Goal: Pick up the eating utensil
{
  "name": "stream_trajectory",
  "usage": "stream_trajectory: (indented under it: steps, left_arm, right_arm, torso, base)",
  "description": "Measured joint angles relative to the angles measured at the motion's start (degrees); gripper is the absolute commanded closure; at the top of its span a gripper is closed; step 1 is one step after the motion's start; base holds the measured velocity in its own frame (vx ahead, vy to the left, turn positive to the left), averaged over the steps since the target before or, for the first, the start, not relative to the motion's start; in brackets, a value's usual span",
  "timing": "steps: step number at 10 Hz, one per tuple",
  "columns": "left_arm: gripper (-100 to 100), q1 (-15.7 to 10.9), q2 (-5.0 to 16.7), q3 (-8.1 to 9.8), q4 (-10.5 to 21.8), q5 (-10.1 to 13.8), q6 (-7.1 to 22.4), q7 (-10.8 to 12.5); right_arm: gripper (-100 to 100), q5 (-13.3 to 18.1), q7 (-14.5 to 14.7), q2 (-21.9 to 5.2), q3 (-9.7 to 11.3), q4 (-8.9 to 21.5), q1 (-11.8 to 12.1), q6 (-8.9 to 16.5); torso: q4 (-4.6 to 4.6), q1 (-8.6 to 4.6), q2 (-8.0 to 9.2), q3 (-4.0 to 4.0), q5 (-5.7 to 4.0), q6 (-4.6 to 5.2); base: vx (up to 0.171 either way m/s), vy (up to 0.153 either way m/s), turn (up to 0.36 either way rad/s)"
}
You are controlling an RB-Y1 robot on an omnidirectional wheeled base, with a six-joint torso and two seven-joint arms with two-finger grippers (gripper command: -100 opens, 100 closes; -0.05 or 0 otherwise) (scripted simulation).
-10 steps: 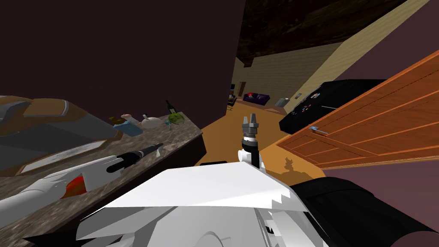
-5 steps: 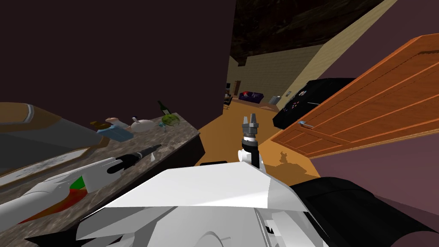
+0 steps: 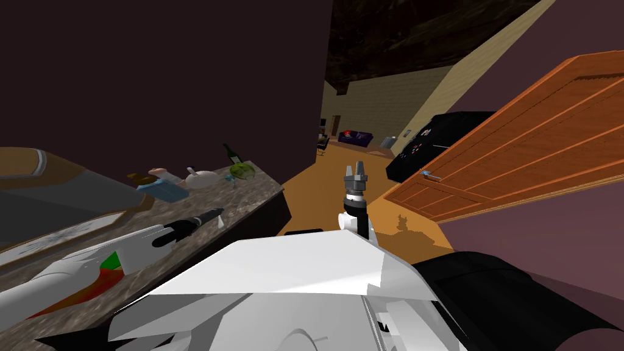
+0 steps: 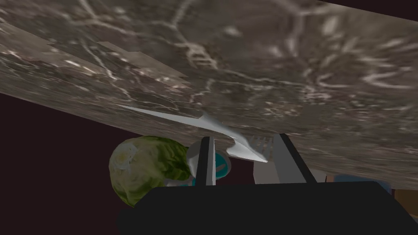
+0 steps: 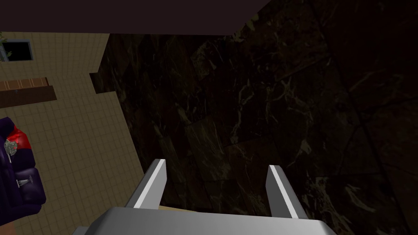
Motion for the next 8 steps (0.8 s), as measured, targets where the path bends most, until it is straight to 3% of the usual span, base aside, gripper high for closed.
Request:
stream_trajectory:
  steps: [1,2,3,7,8]
  left_arm:
    - [100,0.0,0.0,0.0,0.0,0.0,0.01,0.0]
    - [0,-0.01,0.0,0.01,-0.01,0.0,0.0,0.01]
    - [100,-0.01,0.0,0.01,-0.01,0.0,0.0,0.01]
    - [100,0.93,2.59,0.27,-4.3,-0.72,0.18,0.34]
    - [0,0.95,2.62,0.24,-4.41,-0.75,0.2,0.34]
  right_arm:
    - [0,0.0,0.0,0.0,0.0,0.0,0.0,0.0]
    - [0,0.0,0.0,0.0,0.0,0.0,0.0,0.0]
    - [0,0.0,0.0,0.0,0.0,0.0,0.0,0.0]
    - [0,0.0,0.0,0.0,0.0,0.0,0.01,0.0]
    - [0,0.0,0.0,0.0,0.0,0.0,0.0,0.0]
  torso:
    - [0.0,0.0,0.01,0.0,0.0,0.01]
    - [0.0,0.02,0.01,0.0,0.01,0.0]
    - [-0.01,0.04,0.01,0.0,0.01,-0.01]
    - [-0.02,-0.06,-0.08,-0.04,0.0,-0.03]
    - [-0.01,-0.01,-0.04,-0.03,0.01,0.02]
  base:
    - [0.0,0.0,0.0]
    - [0.0,0.0,0.0]
    - [0.023,-0.007,0.183]
    - [0.033,-0.018,0.163]
    - [0.0,0.0,0.0]
